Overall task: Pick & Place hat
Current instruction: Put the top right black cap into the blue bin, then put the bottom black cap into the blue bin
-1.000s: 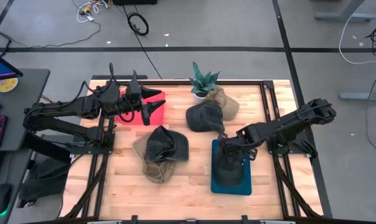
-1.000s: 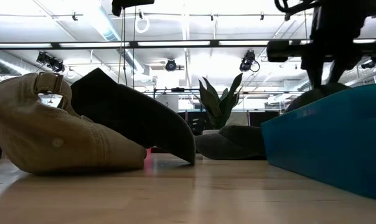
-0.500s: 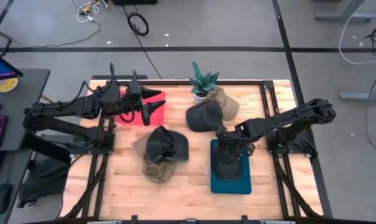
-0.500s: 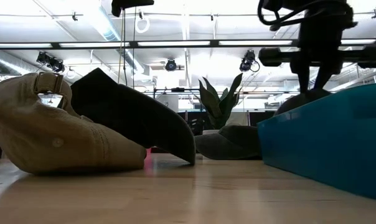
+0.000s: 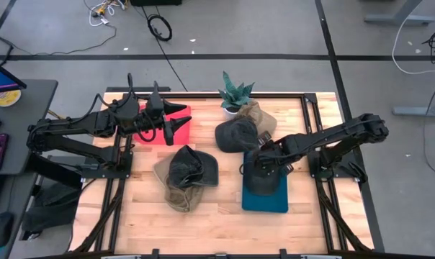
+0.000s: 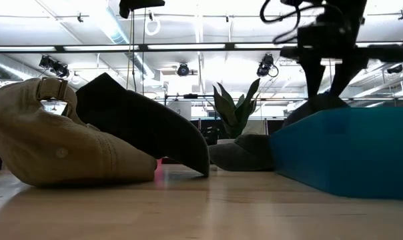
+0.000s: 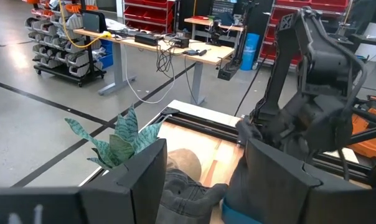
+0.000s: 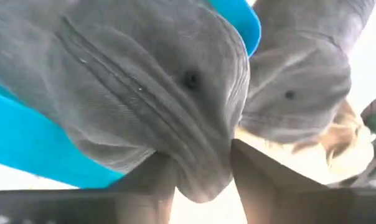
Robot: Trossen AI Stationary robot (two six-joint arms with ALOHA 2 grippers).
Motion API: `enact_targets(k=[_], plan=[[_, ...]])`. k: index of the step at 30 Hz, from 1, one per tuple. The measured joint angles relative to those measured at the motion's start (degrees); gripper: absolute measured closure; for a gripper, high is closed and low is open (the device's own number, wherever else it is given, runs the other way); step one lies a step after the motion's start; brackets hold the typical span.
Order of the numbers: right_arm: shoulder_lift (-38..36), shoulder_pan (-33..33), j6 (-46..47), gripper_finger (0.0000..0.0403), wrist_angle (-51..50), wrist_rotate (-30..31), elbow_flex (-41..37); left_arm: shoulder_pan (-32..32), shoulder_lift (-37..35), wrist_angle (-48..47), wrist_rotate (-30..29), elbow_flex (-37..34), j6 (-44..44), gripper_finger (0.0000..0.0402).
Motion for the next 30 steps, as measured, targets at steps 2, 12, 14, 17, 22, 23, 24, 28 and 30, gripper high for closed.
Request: enact_targets(k=[2, 12, 14, 17, 22, 23, 24, 28, 30], plan=[[-0.19, -0.02, 1.55, 0.0214, -1.07, -1.95, 2.01, 0.0, 0.0, 0.02, 0.0, 0.0, 0.02, 0.0177], [-0.16, 0.01, 3.37, 0.0097, -1.53, -7.96, 3.56, 0.0, 0.0, 0.04, 0.0, -0.04, 0.01, 0.0177], [-0.35, 0.01, 3.37, 0.0083, -2.38, -5.8, 3.56, 0.0, 0.0, 0.04, 0.0, -0.04, 0.02, 0.0177], [-0.54, -0.24, 4.65, 0.0073, -5.86, -1.02, 4.42, 0.0, 0.0, 0.04, 0.0, -0.04, 0.02, 0.0177], [-3.37, -3.59, 13.23, 0.0086, -7.94, 2.14, 8.13, 0.0, 0.0, 0.04, 0.0, -0.04, 0.0, 0.0177], [-4.16, -4.71, 15.75, 0.0092, -7.79, 2.16, 8.93, 0.01, 0.0, 0.02, 0.0, -0.04, 0.0, 0.0177], [-4.93, -5.91, 18.41, 0.0097, -7.79, 2.13, 9.62, 0.0, 0.0, 0.02, 0.0, -0.04, 0.0, 0.0177], [-8.63, -11.03, 29.88, 0.0115, -7.9, 1.74, 10.66, 0.01, 0.0, 0.04, 0.0, -0.04, -0.15, 0.0177], [-10.98, -13.34, 35.98, 0.0123, -7.57, 0.87, 10.56, 0.0, 0.0, 0.04, 0.0, -0.04, -0.15, 0.0177]])
